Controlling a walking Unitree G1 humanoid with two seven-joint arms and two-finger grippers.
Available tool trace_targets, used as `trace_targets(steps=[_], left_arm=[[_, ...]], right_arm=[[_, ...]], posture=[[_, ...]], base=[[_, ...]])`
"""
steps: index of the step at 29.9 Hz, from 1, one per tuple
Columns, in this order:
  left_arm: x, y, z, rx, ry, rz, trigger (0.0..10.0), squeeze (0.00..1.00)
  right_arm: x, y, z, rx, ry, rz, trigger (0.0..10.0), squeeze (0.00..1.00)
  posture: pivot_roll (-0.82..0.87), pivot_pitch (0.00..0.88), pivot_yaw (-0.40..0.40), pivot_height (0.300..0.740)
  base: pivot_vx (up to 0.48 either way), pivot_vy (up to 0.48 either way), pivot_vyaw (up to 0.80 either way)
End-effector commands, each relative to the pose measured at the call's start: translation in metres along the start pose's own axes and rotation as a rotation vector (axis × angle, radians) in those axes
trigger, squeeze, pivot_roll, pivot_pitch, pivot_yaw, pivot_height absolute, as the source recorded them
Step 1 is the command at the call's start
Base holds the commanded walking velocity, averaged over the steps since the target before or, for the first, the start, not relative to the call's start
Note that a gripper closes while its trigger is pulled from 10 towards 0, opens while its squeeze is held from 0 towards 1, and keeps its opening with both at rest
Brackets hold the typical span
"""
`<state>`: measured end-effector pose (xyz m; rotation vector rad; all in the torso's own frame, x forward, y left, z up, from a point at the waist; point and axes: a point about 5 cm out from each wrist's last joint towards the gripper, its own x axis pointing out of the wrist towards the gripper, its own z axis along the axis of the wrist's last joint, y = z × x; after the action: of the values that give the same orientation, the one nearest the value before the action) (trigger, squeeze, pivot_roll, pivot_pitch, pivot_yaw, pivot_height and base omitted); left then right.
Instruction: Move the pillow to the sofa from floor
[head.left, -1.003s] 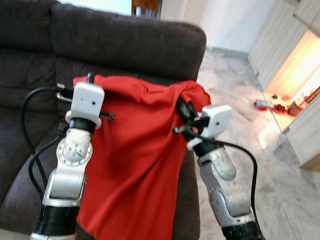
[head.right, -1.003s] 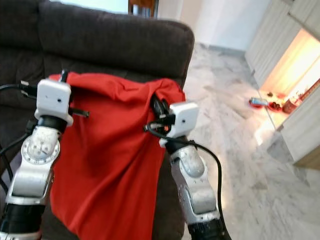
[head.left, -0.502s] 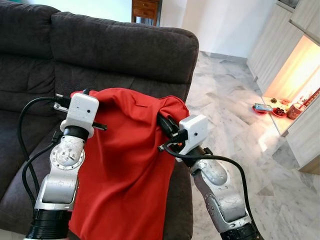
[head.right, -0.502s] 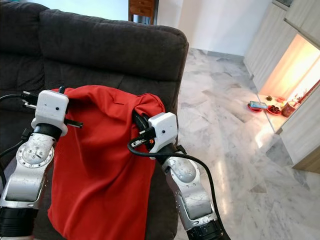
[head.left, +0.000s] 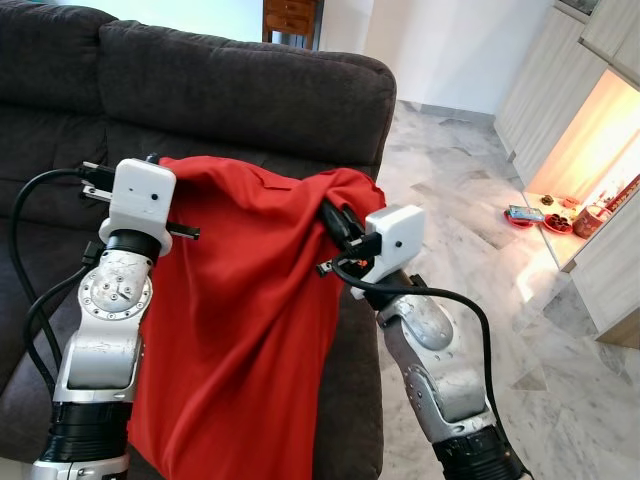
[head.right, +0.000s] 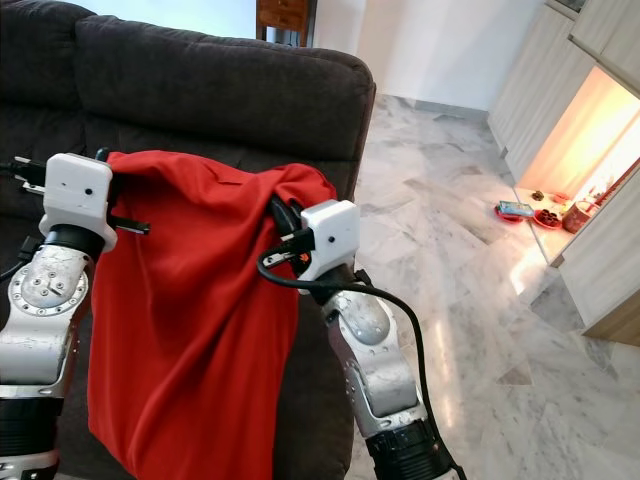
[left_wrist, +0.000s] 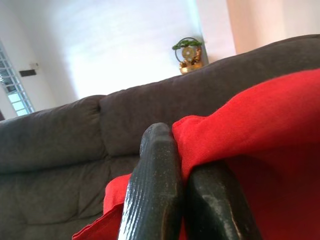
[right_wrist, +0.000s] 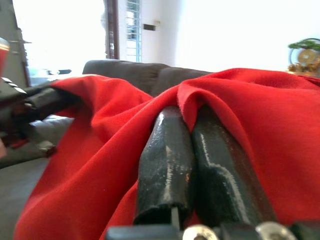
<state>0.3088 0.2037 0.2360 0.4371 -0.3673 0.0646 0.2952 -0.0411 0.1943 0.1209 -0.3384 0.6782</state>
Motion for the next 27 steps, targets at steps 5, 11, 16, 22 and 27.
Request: trace_targets(steps=[5,11,16,22,27], left_arm=[[0.001,-0.003,0.014,0.0,-0.061,-0.02,10.0,0.0],[-0.001,0.0,0.012,0.008,-0.056,-0.004,10.0,0.0],[-0.001,0.004,0.012,0.015,-0.056,0.014,10.0,0.0],[-0.003,0.006,0.011,0.025,-0.054,0.028,10.0,0.0],[-0.004,0.008,0.011,0.032,-0.055,0.048,10.0,0.0]], right_arm=[[0.016,0.02,0.029,0.0,-0.151,0.107,10.0,0.0],[0.029,0.032,0.038,0.023,-0.2,0.167,10.0,0.0],[0.037,0.039,0.043,0.038,-0.225,0.203,10.0,0.0],[0.045,0.053,0.046,0.066,-0.25,0.254,10.0,0.0],[0.054,0.079,0.055,0.113,-0.294,0.336,10.0,0.0]], posture=[[0.16,0.0,-0.15,0.74],[0.17,0.0,-0.159,0.74],[0.17,0.0,-0.163,0.74],[0.17,0.0,-0.17,0.74],[0.17,0.0,-0.174,0.74]], base=[[0.0,0.0,0.0],[0.0,0.0,0.0],[0.0,0.0,0.0],[0.0,0.0,0.0],[0.0,0.0,0.0]])
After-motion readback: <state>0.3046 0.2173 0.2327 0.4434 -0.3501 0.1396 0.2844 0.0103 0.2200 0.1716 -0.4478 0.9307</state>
